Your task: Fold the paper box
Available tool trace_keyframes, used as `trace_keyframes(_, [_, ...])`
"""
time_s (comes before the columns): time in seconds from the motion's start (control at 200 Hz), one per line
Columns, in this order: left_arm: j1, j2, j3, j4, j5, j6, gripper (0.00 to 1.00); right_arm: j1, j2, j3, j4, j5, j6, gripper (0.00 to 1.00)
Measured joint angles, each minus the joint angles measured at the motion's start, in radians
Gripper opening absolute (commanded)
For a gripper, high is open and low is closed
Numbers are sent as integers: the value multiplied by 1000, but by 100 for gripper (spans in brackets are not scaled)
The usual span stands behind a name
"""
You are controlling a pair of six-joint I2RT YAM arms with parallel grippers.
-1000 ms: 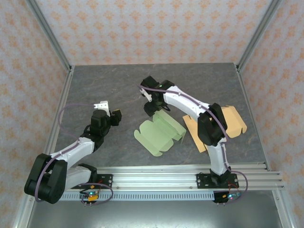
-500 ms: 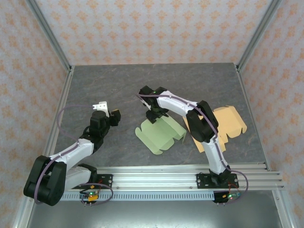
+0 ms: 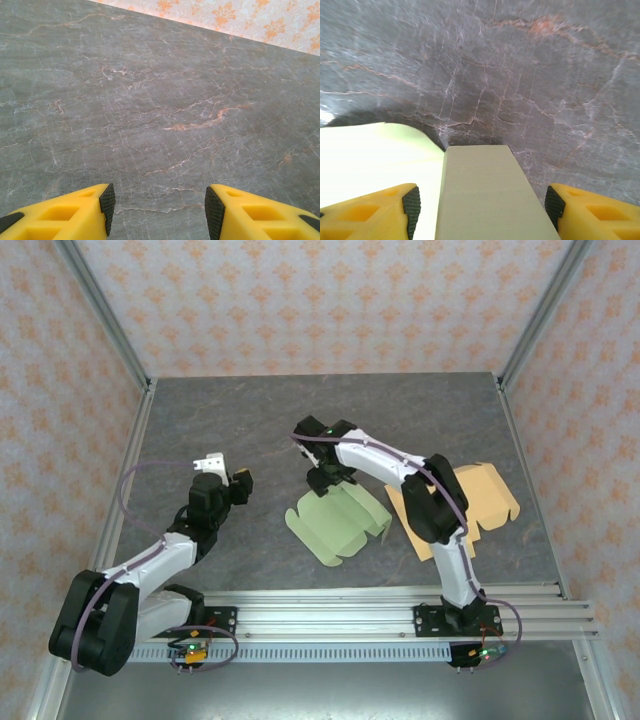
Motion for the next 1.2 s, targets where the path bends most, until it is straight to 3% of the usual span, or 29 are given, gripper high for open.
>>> trace_keyframes(0.315, [0,-10,-11,0,1,2,54,-13,-29,0,-6,-13,14,69])
trace_keyframes(0.41, [-2,-11,-14,33,51,33,53,-17,-29,-5,-9,-26,22,71])
trace_keyframes(0.586, [-104,13,-50,210,135,141,53,-38,-55,-33,-8,-99,51,73])
trace_keyframes(0.736, [-194,129,-29,316,217,240,52,-97,-128,-77,-7,-169,74,71])
trace_keyframes(0.896, [-230,309,40,409,298,299,52,-185,-204,-126,12,-275,110,70])
trace_keyframes(1.201, [-322,524,193,453,345,372,50,-301,-251,-161,61,-410,168,64])
